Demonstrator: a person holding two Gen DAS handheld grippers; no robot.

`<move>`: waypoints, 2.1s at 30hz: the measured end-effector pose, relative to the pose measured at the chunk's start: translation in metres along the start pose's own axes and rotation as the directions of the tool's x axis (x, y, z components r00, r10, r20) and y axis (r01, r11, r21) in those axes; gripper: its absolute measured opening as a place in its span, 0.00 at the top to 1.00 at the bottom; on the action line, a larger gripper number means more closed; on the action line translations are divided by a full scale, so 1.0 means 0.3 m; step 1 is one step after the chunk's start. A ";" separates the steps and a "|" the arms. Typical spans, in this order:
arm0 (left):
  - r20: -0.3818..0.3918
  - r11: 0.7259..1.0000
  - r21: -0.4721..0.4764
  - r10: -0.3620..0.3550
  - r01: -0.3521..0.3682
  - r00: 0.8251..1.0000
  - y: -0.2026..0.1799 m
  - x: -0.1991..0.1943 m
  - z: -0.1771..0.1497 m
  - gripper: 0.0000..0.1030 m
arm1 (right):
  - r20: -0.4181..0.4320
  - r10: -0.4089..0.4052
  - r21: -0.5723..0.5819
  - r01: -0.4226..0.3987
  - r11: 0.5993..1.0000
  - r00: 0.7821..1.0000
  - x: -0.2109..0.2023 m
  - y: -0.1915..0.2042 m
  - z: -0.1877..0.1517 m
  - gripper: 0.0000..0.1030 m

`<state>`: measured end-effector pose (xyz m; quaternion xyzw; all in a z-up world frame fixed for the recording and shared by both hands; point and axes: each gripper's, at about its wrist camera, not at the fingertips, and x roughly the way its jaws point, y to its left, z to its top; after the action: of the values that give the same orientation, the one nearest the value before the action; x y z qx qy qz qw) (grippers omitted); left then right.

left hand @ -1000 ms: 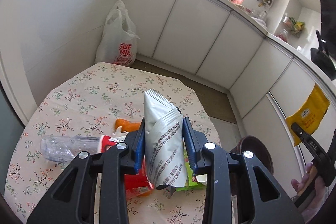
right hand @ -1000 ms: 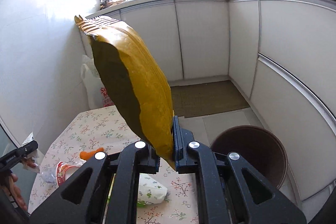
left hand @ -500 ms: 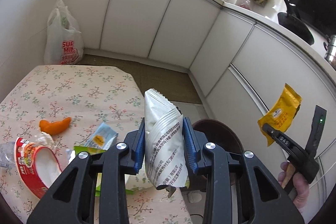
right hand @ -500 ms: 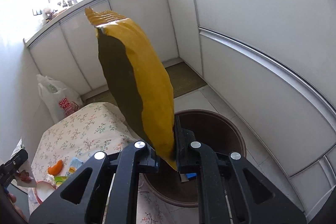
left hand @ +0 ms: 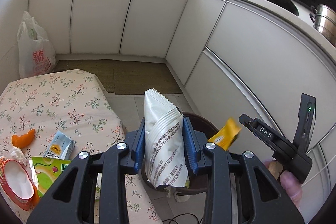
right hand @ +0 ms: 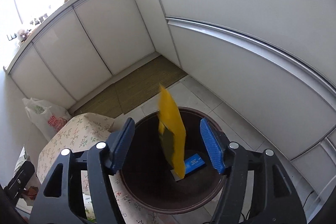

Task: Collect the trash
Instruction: 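Move the left gripper over the brown bin and release the white sachet, then move the left gripper toward the red noodle cup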

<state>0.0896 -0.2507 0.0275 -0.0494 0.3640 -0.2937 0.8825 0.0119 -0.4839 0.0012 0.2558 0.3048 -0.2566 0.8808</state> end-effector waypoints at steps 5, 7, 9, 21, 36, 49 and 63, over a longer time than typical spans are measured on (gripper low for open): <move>-0.021 0.999 0.032 -0.012 0.013 1.000 -0.066 0.056 0.015 0.67 | 0.030 -0.040 0.066 0.038 0.997 0.999 -0.014 -0.066 0.023 0.13; -0.030 0.999 0.039 -0.018 0.019 0.999 -0.092 0.082 0.021 0.67 | 0.043 -0.069 0.090 0.065 0.994 0.997 -0.022 -0.099 0.024 0.10; -0.041 0.999 0.045 -0.022 0.024 0.999 -0.117 0.112 0.028 0.66 | 0.051 -0.112 0.105 0.107 0.989 0.992 -0.029 -0.123 0.024 0.08; -0.145 0.997 0.052 -0.055 0.063 0.988 -0.294 0.340 0.043 0.42 | 0.049 -0.359 0.129 0.351 0.928 0.932 -0.034 -0.243 0.041 0.07; -0.159 0.995 -0.026 0.092 -0.098 0.983 -0.125 0.244 -0.002 0.14 | 0.004 -0.286 0.125 0.283 0.951 0.958 -0.015 -0.189 0.033 0.07; -0.064 0.939 -0.148 0.303 -0.309 0.951 0.350 -0.196 -0.002 0.13 | -0.031 -0.072 -0.094 0.069 0.993 0.997 -0.010 0.256 -0.075 0.07; -0.232 0.829 -0.392 0.331 -0.400 0.914 0.948 -0.406 -0.284 0.13 | -0.137 0.038 -0.457 -0.098 0.884 0.990 0.001 0.730 -0.370 0.07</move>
<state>0.1012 0.0615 -0.0457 -0.1496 0.4896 -0.0340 0.8583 0.1002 -0.2553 -0.0104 0.0647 0.4021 -0.1292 0.9041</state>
